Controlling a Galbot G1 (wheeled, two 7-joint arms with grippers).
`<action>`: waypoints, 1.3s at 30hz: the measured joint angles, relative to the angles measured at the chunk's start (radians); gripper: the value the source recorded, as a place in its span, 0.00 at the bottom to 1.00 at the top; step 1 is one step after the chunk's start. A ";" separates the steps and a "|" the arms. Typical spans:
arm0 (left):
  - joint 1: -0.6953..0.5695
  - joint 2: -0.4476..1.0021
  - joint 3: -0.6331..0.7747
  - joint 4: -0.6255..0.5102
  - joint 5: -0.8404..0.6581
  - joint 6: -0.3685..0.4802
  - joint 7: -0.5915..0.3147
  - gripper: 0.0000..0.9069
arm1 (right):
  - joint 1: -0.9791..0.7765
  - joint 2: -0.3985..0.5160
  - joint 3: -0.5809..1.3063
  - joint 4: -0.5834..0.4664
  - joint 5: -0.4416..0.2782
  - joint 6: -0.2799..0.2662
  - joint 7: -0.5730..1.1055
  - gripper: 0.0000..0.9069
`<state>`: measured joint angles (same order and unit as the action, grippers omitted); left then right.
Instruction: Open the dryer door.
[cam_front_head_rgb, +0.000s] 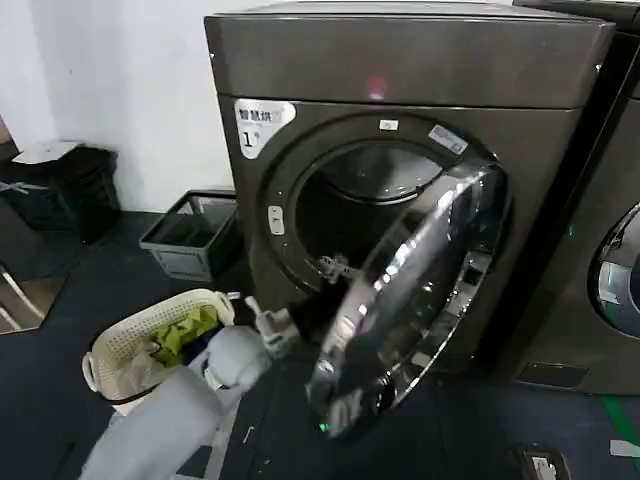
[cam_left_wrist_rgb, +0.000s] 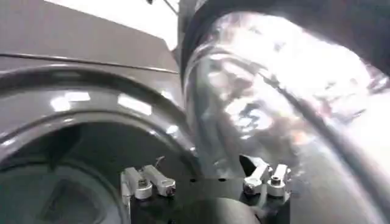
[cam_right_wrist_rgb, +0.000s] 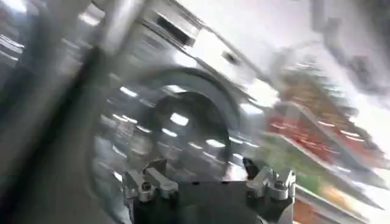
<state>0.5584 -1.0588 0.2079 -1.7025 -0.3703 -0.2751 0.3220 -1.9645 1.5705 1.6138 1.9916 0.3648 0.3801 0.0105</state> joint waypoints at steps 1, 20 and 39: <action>-0.010 -0.004 0.016 0.003 0.000 -0.004 0.000 1.00 | 0.004 0.005 0.016 -0.018 0.000 -0.006 0.005 1.00; -0.132 -0.156 0.235 0.071 0.012 -0.017 0.002 1.00 | 0.019 0.037 0.226 -0.262 0.001 -0.019 0.042 1.00; -0.119 -0.389 0.348 0.236 0.117 -0.001 -0.008 1.00 | 0.014 0.039 0.267 -0.257 0.005 -0.029 0.072 1.00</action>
<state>0.4397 -1.4481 0.5559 -1.4668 -0.2535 -0.2763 0.3138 -1.9502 1.6091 1.8806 1.7350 0.3699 0.3511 0.0824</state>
